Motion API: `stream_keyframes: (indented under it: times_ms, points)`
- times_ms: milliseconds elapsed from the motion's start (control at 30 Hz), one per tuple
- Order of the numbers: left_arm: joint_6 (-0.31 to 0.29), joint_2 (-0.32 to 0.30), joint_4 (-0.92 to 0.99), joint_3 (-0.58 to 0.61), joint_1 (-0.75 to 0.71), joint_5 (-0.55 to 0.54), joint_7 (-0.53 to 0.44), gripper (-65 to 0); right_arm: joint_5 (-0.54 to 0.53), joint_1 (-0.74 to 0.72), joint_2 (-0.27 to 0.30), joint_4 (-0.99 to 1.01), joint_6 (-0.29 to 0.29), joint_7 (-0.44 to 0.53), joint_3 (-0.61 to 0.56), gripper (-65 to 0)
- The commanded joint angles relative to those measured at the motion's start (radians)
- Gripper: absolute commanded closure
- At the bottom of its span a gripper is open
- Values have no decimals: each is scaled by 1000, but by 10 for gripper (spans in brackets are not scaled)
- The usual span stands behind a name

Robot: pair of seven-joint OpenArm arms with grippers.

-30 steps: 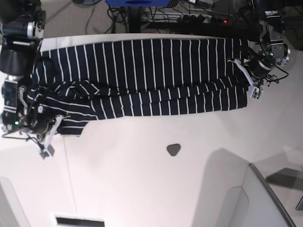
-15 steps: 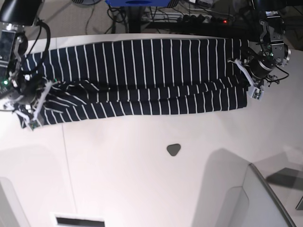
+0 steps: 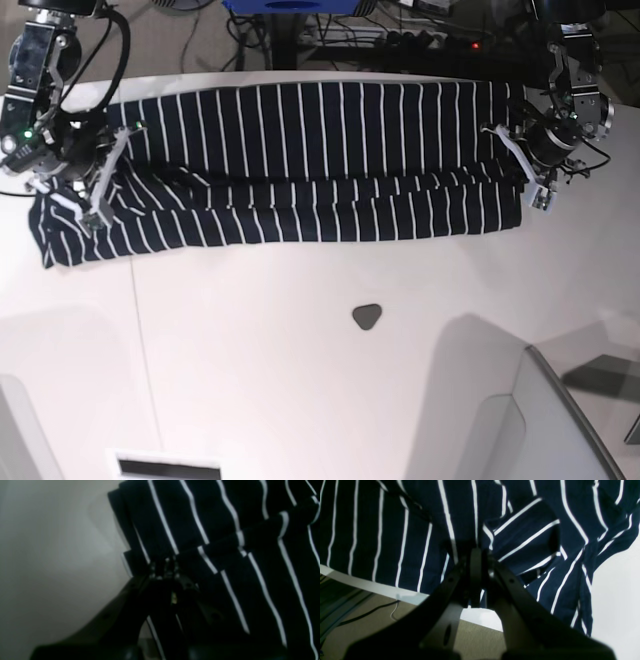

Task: Layout the t-shirt on the table in an organized manner, then fold the t-shirt properly
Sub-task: 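Regrasp the bunched shirt end with the right gripper and tuck it flat, then release the shirt end with the left gripper and reposition it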

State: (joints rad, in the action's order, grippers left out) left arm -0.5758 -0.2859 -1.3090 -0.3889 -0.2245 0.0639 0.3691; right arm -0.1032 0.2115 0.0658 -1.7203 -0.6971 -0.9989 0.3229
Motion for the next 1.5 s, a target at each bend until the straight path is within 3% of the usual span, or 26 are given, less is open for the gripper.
stream_keyframes:
  times_ms: [0, 433, 533, 633, 700, 800, 1033, 1200, 1333, 1467]
  points:
    - [3, -16, -20, -5, 4, -5, -17, 0, -5, -10, 7, -17, -1, 4, 5, -2]
    - [3, -13, -82, -5, -19, -5, -17, 0, -5, -7, -91, -16, -1, -47, 6, -17]
    - [3, -13, -94, -5, -23, -5, -15, 0, -5, -7, -91, -17, -1, -48, 11, -120]
    - [3, -14, -88, -5, -23, -5, -15, 0, -5, 3, -87, -24, -1, -123, 9, -242]
    - [3, -14, -88, -5, -23, -5, -15, 0, -7, -1, -87, -25, -1, -166, 12, -287]
    - [3, -16, -88, -5, -20, -5, -15, 0, -7, 9, -82, -51, -1, -163, 12, -285]
    - [3, -19, -88, -6, -16, -5, -15, 0, 1, 62, -39, -194, -1, -19, 15, -285]
    - [3, -20, -99, -15, -22, -5, -15, 0, 1, 41, -16, -189, -1, -1, 45, -285]
    - [3, -20, -99, -17, -23, -6, -15, -209, 1, 27, -13, -188, -1, 30, 75, -285]
    - [3, -20, -99, -17, -25, -6, -15, -359, 1, 21, -11, -188, -1, 31, 78, -285]
